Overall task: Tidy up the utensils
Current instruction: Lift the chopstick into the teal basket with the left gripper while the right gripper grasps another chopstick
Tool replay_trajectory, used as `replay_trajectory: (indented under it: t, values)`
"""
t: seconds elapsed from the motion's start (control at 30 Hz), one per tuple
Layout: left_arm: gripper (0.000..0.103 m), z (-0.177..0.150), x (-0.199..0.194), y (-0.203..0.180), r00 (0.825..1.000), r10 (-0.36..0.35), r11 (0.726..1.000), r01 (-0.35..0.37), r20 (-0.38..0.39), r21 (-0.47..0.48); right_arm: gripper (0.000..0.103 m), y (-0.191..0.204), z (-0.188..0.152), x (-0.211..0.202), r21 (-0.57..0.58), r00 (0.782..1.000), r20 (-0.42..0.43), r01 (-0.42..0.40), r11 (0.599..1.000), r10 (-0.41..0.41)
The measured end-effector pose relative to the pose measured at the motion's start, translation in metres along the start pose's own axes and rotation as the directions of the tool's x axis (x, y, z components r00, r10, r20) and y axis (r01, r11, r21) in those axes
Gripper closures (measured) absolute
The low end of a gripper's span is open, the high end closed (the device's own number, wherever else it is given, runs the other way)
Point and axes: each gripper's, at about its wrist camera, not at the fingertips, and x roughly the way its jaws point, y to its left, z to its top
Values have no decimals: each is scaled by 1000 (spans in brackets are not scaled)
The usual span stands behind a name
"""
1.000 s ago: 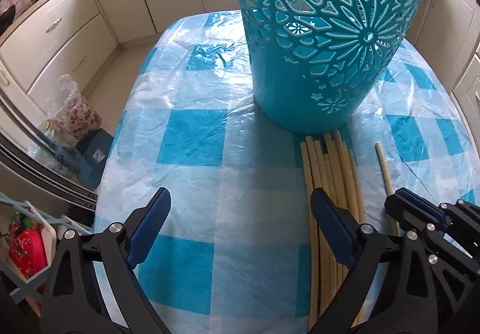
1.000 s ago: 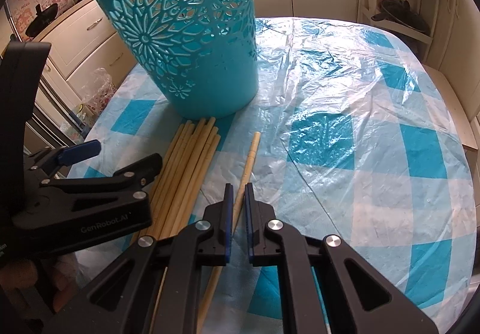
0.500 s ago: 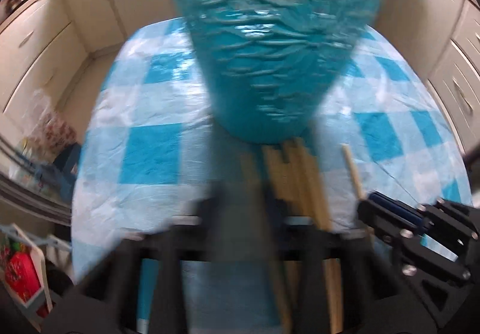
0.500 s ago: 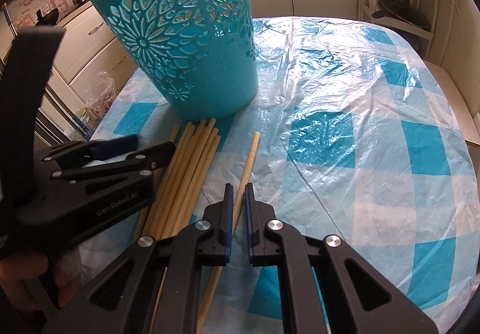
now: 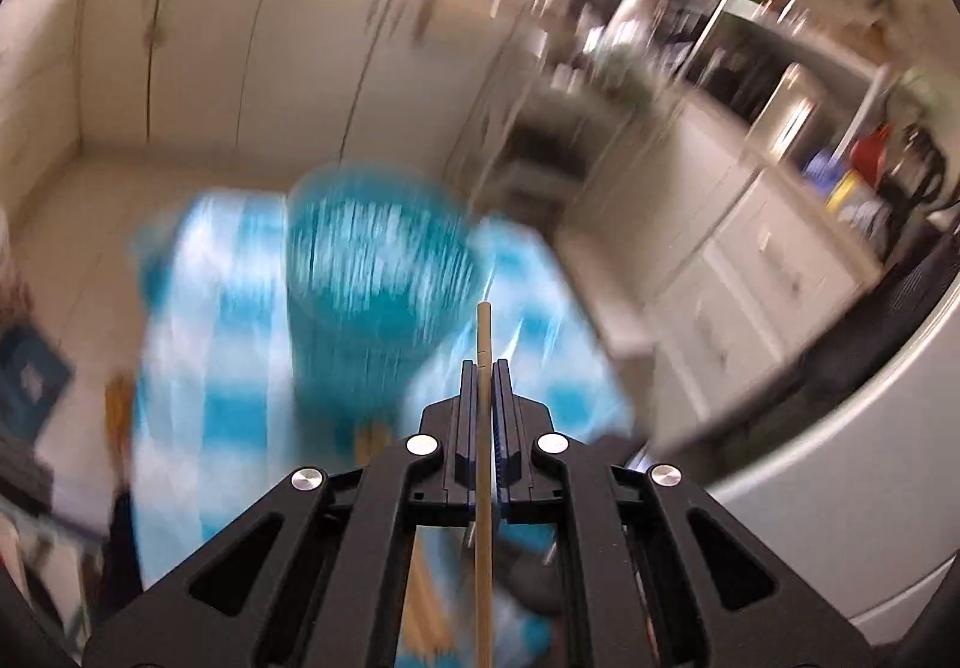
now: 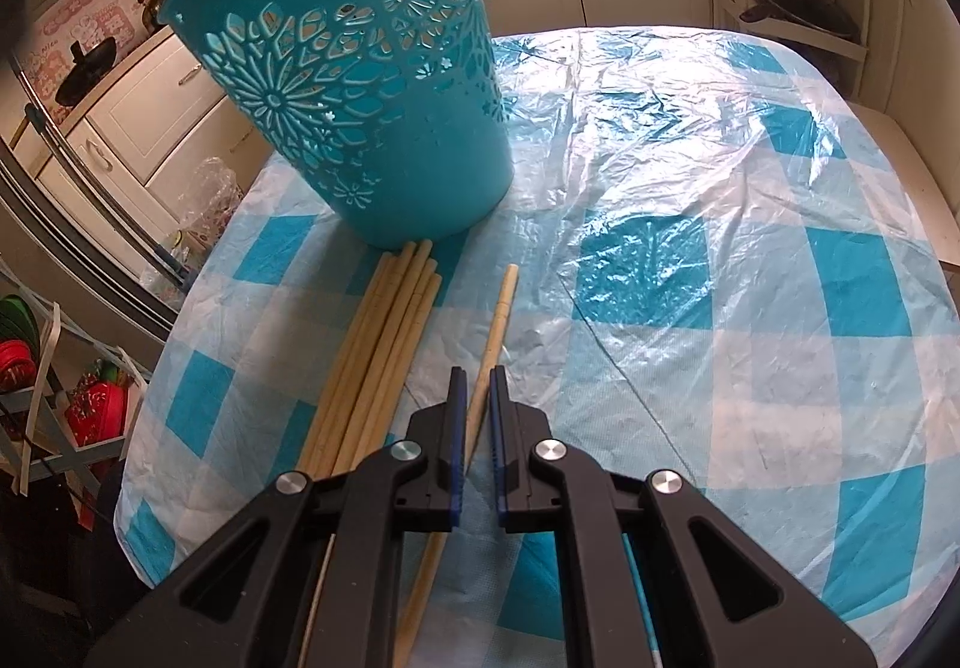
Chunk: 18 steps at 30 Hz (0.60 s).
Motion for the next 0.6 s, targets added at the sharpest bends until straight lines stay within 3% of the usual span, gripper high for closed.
replay_trajectory:
  t: [0.07,0.17,0.27,0.3,0.33,0.4,0.5,0.6]
  values:
    - [98,23,-12,-11,994,13,999,-17,105,33,95,-2,-1,-1,-2,1000,2,0,1000,0]
    - [98,61,-13,-19,969,31,999,-39,247,30,95,-3,-1,-1,-4,1000,3,0,1000,0]
    - [98,86,-6,-15,912,104,993,-115,396,5,95,-5,-2,-1,-13,1000,4,8,1000,-8]
    - [98,92,1,-12,886,140,988,-153,442,-7,95,-4,-2,-1,-16,1000,4,11,1000,-10]
    - [98,97,11,-9,864,177,982,-189,471,-22,95,-4,-2,-1,-20,1000,4,13,1000,-13]
    - [98,102,30,2,838,225,972,-228,497,-56,95,-4,-3,0,-23,1000,3,15,1000,-15]
    - [98,102,59,14,824,291,954,-291,486,-76,95,-5,-2,0,-10,1000,-4,5,1000,-5]
    - [98,97,83,23,833,322,942,-327,451,-68,95,-6,-2,0,2,1000,-9,-3,1000,3]
